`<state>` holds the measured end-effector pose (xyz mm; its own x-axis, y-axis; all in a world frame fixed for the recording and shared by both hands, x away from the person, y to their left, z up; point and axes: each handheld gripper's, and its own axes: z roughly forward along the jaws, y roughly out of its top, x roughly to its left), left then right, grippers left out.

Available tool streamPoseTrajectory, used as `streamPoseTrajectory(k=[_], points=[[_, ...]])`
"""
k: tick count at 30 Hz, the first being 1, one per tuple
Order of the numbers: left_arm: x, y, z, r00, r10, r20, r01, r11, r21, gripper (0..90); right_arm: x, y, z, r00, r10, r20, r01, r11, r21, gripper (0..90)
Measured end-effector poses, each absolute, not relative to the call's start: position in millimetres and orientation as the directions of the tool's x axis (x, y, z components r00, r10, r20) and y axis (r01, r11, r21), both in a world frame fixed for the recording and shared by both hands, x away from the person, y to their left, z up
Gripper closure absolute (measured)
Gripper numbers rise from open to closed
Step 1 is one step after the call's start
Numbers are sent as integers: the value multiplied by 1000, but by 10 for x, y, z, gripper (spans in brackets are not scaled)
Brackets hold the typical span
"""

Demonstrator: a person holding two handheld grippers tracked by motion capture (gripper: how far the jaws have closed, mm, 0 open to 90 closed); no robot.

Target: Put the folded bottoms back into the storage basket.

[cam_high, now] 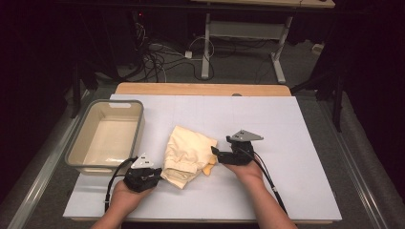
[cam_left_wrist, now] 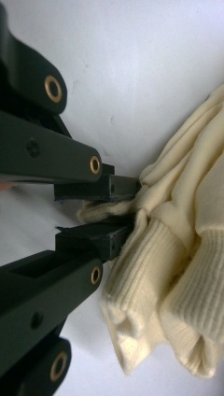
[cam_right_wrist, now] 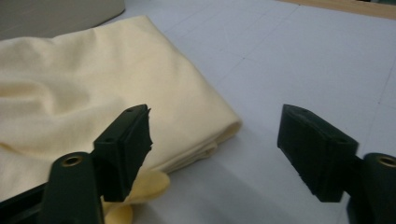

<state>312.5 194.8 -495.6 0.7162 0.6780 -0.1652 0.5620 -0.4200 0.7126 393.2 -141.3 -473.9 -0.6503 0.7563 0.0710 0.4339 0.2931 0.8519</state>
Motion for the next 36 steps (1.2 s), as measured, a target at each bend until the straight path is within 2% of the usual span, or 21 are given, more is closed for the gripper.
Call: streamPoseTrajectory(k=[2, 9, 18, 23, 32, 36], points=[[3127, 1949, -4956, 717, 678, -166, 562, -420, 713, 763, 3979, -1399, -4746, -646, 759, 83, 437, 279, 855, 341], [3130, 1952, -4957, 717, 676, -170, 564, -419, 711, 762, 4119, -1305, -4782, -634, 768, 92, 473, 290, 832, 419], [3131, 1953, -4957, 717, 676, -171, 565, -419, 711, 761, 4273, -1208, -4834, -616, 780, 111, 537, 313, 784, 416], [3131, 1952, -4957, 717, 676, -170, 564, -420, 711, 761, 4296, -1159, -4859, -631, 771, 87, 543, 358, 760, 414], [3127, 1948, -4958, 717, 677, -167, 562, -421, 712, 761, 4308, -1179, -4890, -625, 767, 141, 579, 335, 743, 423], [3127, 1949, -4959, 717, 677, -168, 563, -420, 712, 761, 4297, -1173, -4893, -638, 757, 142, 571, 341, 747, 496]])
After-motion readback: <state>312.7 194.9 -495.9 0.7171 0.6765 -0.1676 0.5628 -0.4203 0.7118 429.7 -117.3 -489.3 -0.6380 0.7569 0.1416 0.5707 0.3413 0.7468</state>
